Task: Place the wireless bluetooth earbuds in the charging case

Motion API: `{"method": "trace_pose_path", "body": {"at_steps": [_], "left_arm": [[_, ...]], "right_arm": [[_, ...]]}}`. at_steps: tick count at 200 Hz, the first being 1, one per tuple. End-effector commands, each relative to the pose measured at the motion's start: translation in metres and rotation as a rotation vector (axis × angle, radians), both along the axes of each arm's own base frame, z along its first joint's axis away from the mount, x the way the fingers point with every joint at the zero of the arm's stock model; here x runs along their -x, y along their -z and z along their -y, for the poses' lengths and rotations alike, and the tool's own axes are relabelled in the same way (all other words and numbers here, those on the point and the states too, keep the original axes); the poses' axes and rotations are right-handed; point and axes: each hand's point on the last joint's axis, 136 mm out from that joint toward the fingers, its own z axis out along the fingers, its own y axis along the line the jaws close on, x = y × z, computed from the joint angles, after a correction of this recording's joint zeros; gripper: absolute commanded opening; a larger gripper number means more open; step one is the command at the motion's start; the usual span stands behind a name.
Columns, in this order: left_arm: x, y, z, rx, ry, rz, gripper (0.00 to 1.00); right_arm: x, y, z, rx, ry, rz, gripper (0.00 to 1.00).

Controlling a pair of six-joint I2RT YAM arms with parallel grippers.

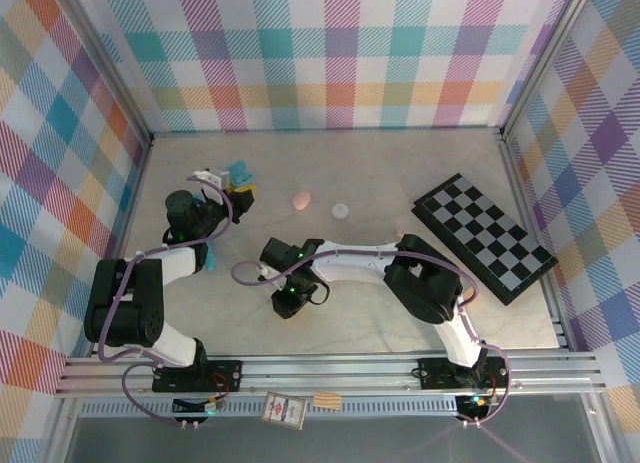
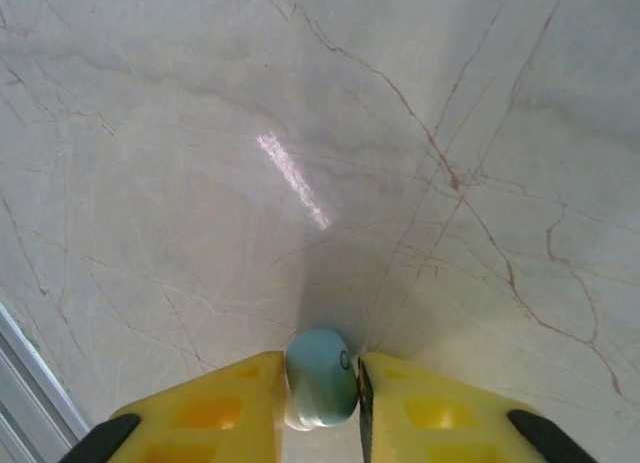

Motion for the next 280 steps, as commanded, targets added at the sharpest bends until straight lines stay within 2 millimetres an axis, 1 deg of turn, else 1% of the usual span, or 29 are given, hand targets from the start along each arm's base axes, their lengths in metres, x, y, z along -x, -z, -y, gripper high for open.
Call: {"method": "trace_pose_path", "body": {"at_steps": [1, 32, 69, 95, 119, 147, 173, 201, 230, 247, 261, 280], "left_arm": [[-0.001, -0.018, -0.003, -0.014, 0.009, 0.063, 0.31], [0.001, -0.016, -0.002, -0.014, 0.010, 0.061, 0.31], [0.004, -0.014, -0.002, -0.007, 0.012, 0.062, 0.31], [0.008, -0.011, 0.001, 0.000, 0.020, 0.058, 0.31], [0.014, -0.004, 0.009, -0.023, 0.033, 0.036, 0.31], [0.027, 0.009, 0.035, -0.072, 0.096, -0.005, 0.31], [0.044, 0.021, 0.065, -0.097, 0.175, -0.038, 0.31], [0.062, 0.027, 0.096, -0.131, 0.252, -0.055, 0.31], [0.077, 0.027, 0.125, -0.158, 0.324, -0.066, 0.31], [0.086, 0.027, 0.136, -0.164, 0.364, -0.071, 0.31], [0.093, 0.024, 0.143, -0.157, 0.398, -0.067, 0.31], [0.109, 0.021, 0.156, -0.164, 0.487, -0.075, 0.31]], "right_arm": [[0.001, -0.008, 0.003, 0.004, 0.023, 0.008, 0.24], [-0.007, -0.013, 0.006, 0.004, 0.050, 0.057, 0.21], [-0.018, -0.024, 0.015, -0.001, 0.096, 0.126, 0.21], [-0.029, -0.033, 0.028, 0.000, 0.144, 0.168, 0.21], [-0.044, -0.043, 0.047, 0.002, 0.199, 0.216, 0.22], [-0.064, -0.063, 0.072, -0.009, 0.259, 0.288, 0.22], [-0.083, -0.090, 0.097, -0.037, 0.323, 0.353, 0.22], [-0.097, -0.124, 0.114, -0.073, 0.345, 0.430, 0.22], [-0.108, -0.156, 0.113, -0.142, 0.325, 0.502, 0.22], [-0.117, -0.171, 0.112, -0.171, 0.324, 0.536, 0.22], [-0.124, -0.183, 0.109, -0.193, 0.318, 0.564, 0.22], [-0.131, -0.194, 0.107, -0.204, 0.303, 0.593, 0.22]]}}
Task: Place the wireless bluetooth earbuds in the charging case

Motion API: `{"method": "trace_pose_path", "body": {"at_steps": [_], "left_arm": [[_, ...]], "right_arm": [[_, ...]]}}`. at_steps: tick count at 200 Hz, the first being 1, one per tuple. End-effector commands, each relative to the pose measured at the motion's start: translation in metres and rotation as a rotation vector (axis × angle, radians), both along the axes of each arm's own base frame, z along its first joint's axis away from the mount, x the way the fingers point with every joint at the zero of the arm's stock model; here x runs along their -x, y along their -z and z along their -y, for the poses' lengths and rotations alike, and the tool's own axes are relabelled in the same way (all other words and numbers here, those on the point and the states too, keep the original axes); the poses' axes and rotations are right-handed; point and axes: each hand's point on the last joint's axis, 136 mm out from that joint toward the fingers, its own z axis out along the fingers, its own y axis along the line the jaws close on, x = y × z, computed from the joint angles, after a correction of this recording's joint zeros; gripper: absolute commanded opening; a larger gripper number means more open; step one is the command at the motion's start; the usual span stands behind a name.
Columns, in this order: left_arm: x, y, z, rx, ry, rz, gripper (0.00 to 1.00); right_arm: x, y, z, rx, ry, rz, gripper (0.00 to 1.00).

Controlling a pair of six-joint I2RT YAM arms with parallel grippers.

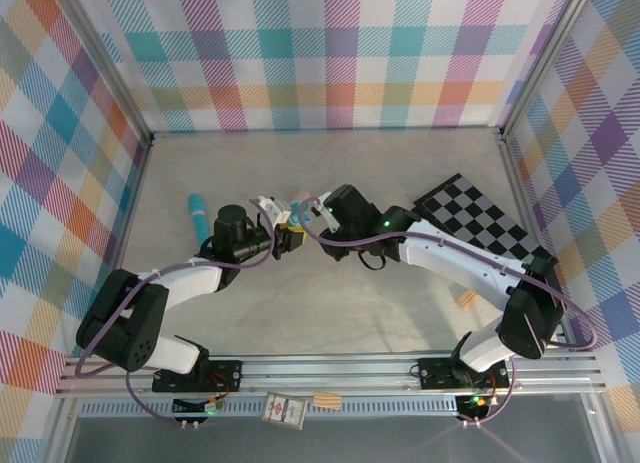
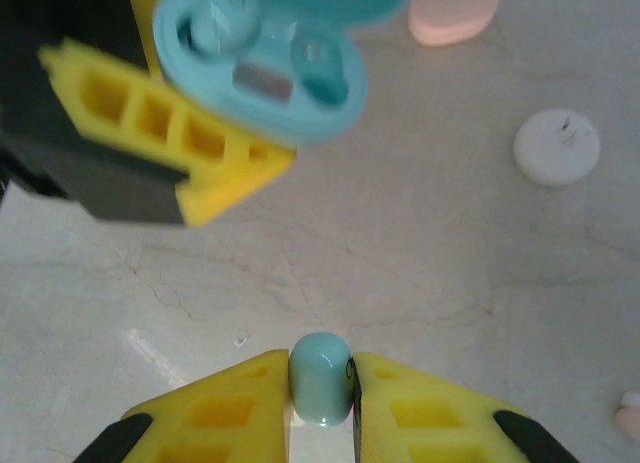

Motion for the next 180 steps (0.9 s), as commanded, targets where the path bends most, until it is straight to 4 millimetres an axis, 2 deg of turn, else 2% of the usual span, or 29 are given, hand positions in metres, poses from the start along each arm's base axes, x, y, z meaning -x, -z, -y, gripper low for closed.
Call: {"method": "trace_pose_path", "body": {"at_steps": [1, 26, 90, 112, 180], "left_arm": [[0.015, -0.022, 0.016, 0.006, 0.104, 0.040, 0.31], [0.031, -0.024, 0.024, -0.006, 0.180, 0.030, 0.31], [0.053, -0.040, 0.031, 0.007, 0.308, 0.073, 0.31], [0.054, -0.042, 0.030, -0.001, 0.314, 0.085, 0.31], [0.055, -0.048, 0.030, 0.014, 0.313, 0.093, 0.31]], "right_arm": [[-0.015, -0.029, -0.004, -0.020, -0.026, 0.088, 0.22], [-0.020, -0.038, -0.004, -0.016, -0.039, 0.117, 0.22], [-0.018, -0.046, -0.007, -0.032, -0.066, 0.120, 0.22], [-0.016, -0.050, -0.009, -0.056, -0.075, 0.117, 0.22], [-0.012, -0.045, -0.017, -0.088, -0.105, 0.086, 0.22]]}}
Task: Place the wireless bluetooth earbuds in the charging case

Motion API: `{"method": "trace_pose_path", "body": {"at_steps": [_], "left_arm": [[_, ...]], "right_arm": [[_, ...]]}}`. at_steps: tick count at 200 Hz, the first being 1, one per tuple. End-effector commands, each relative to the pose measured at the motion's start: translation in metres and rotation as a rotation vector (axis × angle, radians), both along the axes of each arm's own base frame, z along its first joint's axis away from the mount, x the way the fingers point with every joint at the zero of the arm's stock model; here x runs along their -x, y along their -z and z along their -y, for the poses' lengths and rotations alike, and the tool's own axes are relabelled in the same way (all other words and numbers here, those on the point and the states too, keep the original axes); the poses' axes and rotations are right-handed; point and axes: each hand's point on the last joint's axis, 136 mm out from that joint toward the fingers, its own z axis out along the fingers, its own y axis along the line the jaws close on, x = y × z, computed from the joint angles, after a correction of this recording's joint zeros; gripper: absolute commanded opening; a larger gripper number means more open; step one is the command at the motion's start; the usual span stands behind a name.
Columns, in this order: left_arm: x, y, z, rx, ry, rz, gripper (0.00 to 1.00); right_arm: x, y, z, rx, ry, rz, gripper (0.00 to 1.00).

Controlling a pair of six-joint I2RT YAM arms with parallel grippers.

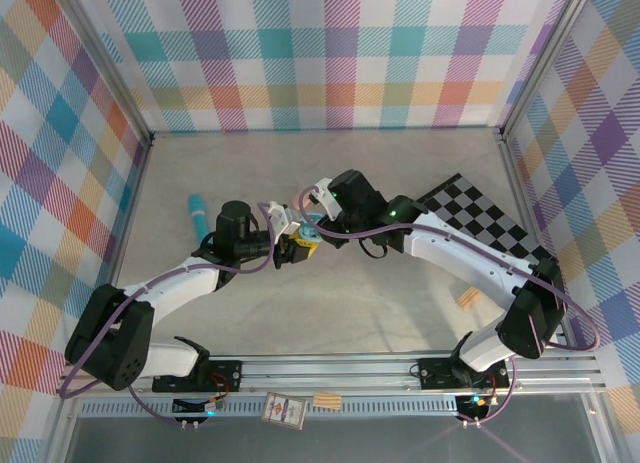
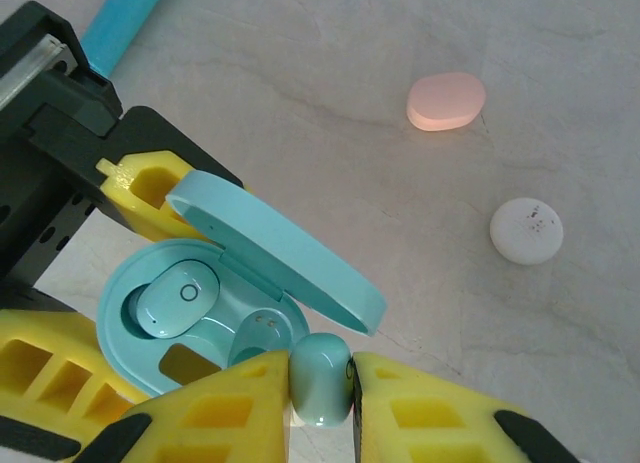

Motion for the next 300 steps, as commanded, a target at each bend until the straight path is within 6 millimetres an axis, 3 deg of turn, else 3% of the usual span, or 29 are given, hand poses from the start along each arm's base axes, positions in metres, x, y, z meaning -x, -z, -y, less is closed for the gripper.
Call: {"method": "trace_pose_path", "body": {"at_steps": [1, 132, 194, 300], "left_arm": [[0.005, -0.023, 0.004, 0.034, 0.041, 0.066, 0.31], [0.005, -0.030, 0.005, 0.068, 0.038, 0.064, 0.31], [0.002, -0.026, 0.006, 0.067, 0.032, 0.052, 0.31], [0.002, -0.031, 0.007, 0.093, 0.033, 0.075, 0.31]], "right_arm": [[-0.002, -0.014, -0.008, -0.050, -0.022, 0.012, 0.22], [0.002, 0.010, -0.016, -0.030, -0.063, -0.052, 0.23], [0.012, 0.000, -0.019, -0.081, -0.086, -0.074, 0.34], [0.024, -0.019, -0.016, -0.171, -0.100, -0.086, 0.41]]}}
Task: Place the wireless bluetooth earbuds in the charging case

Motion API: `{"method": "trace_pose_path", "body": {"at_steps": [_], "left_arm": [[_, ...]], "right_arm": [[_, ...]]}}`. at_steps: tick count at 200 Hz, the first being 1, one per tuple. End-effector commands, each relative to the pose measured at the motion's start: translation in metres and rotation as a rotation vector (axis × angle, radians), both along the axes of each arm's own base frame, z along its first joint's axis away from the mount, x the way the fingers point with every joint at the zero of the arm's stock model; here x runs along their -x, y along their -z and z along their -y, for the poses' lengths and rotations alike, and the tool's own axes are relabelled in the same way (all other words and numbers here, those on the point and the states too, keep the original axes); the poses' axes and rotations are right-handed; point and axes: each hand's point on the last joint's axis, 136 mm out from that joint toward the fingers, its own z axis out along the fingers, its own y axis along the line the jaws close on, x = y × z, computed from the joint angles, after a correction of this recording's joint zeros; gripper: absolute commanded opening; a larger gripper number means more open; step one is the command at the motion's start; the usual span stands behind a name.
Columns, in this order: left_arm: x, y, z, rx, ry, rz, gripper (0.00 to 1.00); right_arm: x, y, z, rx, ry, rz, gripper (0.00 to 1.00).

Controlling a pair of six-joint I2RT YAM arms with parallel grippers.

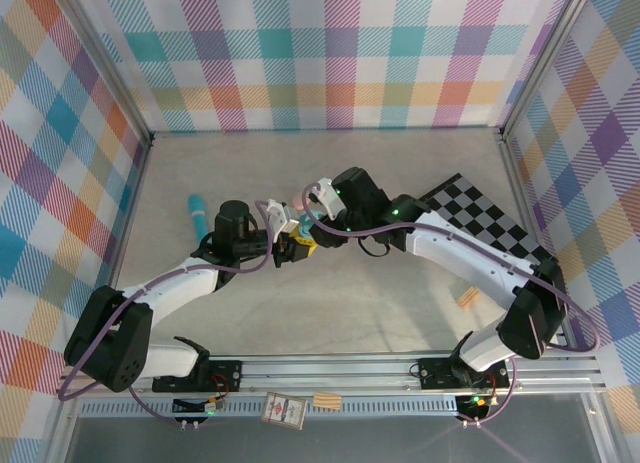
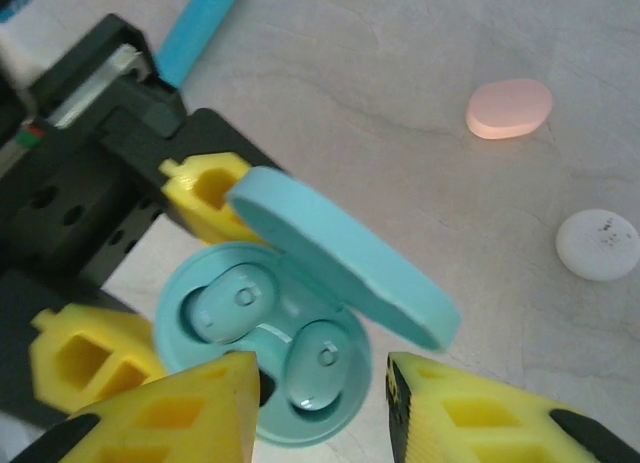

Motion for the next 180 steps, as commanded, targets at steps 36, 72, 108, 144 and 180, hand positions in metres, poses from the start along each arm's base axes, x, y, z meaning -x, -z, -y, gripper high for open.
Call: {"method": "trace_pose_path", "body": {"at_steps": [36, 72, 108, 144, 180], "left_arm": [[0.003, -0.019, 0.004, 0.061, 0.026, 0.104, 0.31], [0.003, -0.024, 0.003, 0.084, 0.024, 0.155, 0.30], [0.006, -0.028, 0.003, 0.074, 0.030, 0.201, 0.30], [0.010, -0.025, 0.002, 0.032, 0.030, 0.233, 0.30], [0.010, -0.031, 0.002, 0.048, 0.022, 0.244, 0.30]], "right_arm": [[0.014, -0.032, -0.001, -0.145, -0.019, 0.011, 0.48], [0.011, -0.065, 0.014, -0.304, 0.039, 0.049, 0.61], [-0.013, -0.076, 0.029, -0.342, 0.187, 0.028, 0.67], [-0.033, -0.067, 0.025, -0.260, 0.256, -0.027, 0.67], [-0.038, -0.052, 0.012, -0.191, 0.221, -0.088, 0.69]]}}
